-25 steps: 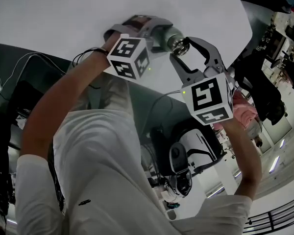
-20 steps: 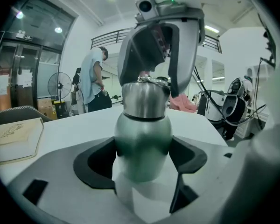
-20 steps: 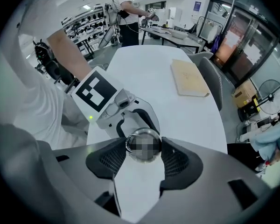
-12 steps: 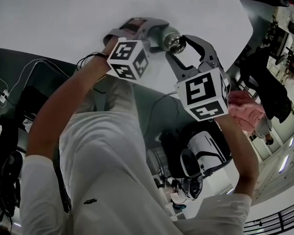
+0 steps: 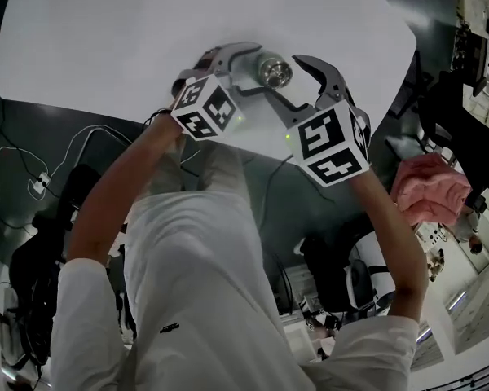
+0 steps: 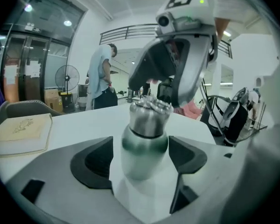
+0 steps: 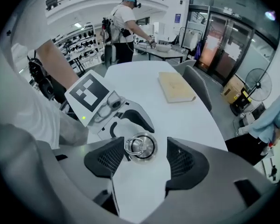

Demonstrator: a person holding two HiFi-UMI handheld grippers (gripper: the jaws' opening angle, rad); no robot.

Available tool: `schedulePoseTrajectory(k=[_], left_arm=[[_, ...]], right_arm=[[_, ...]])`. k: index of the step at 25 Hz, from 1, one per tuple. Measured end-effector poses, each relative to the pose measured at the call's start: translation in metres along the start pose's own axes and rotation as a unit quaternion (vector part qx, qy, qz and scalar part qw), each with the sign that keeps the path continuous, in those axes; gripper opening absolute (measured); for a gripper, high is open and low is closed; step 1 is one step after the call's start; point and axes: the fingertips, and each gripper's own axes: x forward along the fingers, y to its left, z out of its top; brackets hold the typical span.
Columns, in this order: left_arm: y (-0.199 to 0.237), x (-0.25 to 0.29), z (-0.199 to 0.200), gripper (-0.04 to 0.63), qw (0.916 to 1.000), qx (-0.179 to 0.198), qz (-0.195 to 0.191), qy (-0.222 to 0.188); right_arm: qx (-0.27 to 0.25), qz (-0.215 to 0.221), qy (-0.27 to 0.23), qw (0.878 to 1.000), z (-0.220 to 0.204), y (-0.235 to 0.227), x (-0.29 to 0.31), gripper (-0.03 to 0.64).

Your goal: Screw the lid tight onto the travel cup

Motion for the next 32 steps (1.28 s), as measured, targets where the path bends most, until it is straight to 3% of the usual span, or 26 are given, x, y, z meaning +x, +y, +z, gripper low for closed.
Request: schedulePoseTrajectory(k=[4,7,9,10,13,14,17,20,24,29,32], left_arm=[[0.002,-0.029,0.015,0.345,0.9993,-0.030,0.023,-0.006],[0.002,-0.054,0.020,0.345,0.9966,-0.070,0.043,0.013],[0.006,-0.072,0.026,0.335,0.9911,-0.116,0.062,0.022],[0.007,-0.083,0.032,0.264,0.9882,-0.132,0.075,0.021],[0.012,-0.113,0.053,0.054,0.9817,-0.140,0.128,0.015],[0.012,-0.122,0.060,0.020,0.9799,-0.138,0.143,0.015],[0.004,-0.146,0.077,0.009,0.9747,-0.147,0.168,0.013],[-0.005,-0.167,0.097,0.005,0.9723,-0.146,0.182,0.008],[-0.016,-0.186,0.129,0.003,0.9688,-0.154,0.194,-0.015],[-0.017,-0.203,0.174,0.003,0.9677,-0.124,0.214,-0.050],[-0.021,-0.214,0.190,0.003,0.9664,-0.114,0.219,-0.072]], right_arm=[[0.042,-0.020,-0.048,0.998,0.003,-0.003,-0.026,0.255],[0.100,-0.050,-0.081,0.990,0.001,-0.008,-0.048,0.254],[0.140,-0.072,-0.104,0.982,-0.002,-0.011,-0.063,0.190],[0.160,-0.085,-0.117,0.976,-0.004,-0.013,-0.071,0.138],[0.215,-0.122,-0.157,0.956,-0.012,-0.017,-0.097,0.103],[0.228,-0.133,-0.167,0.950,-0.015,-0.017,-0.105,0.083],[0.263,-0.156,-0.195,0.932,-0.020,-0.011,-0.127,0.077],[0.298,-0.180,-0.240,0.906,-0.016,-0.009,-0.153,0.055],[0.336,-0.217,-0.304,0.865,-0.015,-0.010,-0.200,0.043],[0.367,-0.262,-0.374,0.811,-0.025,-0.008,-0.252,0.033],[0.339,-0.291,-0.397,0.801,-0.028,-0.001,-0.274,0.020]])
